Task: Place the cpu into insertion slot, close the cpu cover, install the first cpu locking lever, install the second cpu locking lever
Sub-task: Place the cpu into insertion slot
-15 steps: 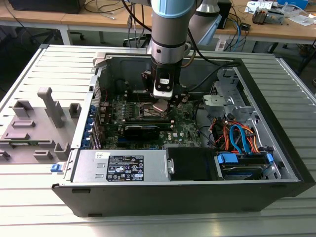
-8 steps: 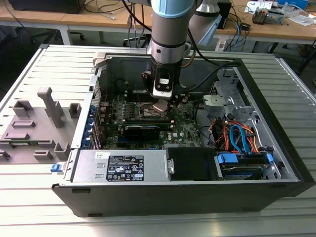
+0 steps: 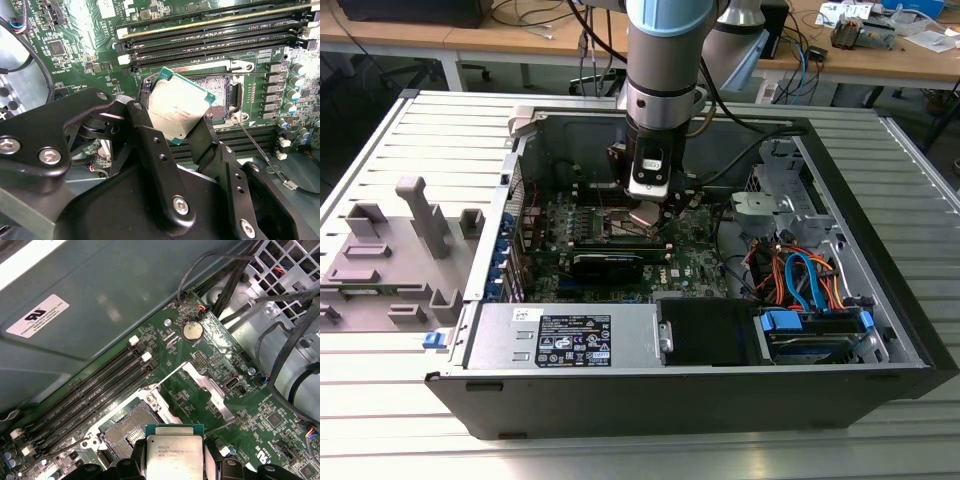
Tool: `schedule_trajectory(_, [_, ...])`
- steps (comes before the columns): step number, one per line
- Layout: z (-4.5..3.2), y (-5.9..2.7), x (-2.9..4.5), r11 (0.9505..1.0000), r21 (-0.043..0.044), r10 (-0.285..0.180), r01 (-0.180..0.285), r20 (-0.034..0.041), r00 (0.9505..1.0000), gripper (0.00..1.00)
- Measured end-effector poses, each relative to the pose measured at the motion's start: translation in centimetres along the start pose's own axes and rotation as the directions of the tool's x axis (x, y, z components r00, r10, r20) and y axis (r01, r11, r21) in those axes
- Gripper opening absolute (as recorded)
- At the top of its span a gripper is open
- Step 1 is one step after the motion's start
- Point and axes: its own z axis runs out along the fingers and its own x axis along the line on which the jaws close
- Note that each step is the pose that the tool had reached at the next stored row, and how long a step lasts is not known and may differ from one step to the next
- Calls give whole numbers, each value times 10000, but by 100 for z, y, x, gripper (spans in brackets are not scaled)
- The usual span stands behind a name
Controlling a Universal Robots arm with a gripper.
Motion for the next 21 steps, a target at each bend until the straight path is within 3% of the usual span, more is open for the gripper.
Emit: schedule_trajectory(21, [0, 0, 0, 9997, -4, 254, -254, 15, 9997, 55])
